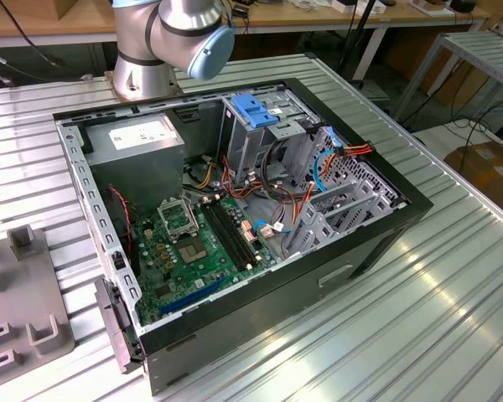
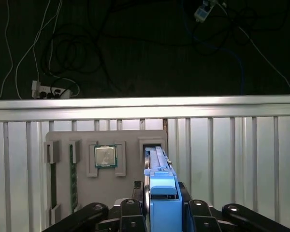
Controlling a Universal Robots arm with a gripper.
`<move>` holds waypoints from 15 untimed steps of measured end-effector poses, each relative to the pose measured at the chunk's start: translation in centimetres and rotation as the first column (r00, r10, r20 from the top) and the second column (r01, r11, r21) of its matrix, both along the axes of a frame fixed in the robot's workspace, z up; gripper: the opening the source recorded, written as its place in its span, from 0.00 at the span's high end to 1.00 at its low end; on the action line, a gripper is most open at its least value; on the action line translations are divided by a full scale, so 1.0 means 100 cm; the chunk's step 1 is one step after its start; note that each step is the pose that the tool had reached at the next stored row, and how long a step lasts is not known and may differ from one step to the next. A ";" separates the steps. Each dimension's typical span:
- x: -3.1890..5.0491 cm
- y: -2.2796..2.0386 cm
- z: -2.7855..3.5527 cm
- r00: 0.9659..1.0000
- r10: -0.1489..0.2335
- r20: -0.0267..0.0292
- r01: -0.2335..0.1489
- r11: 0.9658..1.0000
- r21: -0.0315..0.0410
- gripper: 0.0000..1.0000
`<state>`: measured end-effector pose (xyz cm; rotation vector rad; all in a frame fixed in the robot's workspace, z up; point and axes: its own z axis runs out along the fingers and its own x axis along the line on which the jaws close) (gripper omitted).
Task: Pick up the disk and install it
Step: 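Pick up the disk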
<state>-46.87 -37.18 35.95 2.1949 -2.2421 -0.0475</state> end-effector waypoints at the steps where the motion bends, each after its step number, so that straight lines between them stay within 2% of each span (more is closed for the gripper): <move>1: 0.0000 0.0000 0.0021 1.000 0.000 0.000 0.000 1.000 0.000 0.63; 5: 0.0000 0.0000 0.0108 1.000 0.000 0.000 0.000 1.000 -0.001 0.63; 7: 0.0000 0.0000 0.0192 1.000 0.000 0.000 0.000 1.000 -0.003 0.63; 15: 0.0000 0.0000 0.0402 1.000 0.000 0.000 0.000 1.000 -0.006 0.63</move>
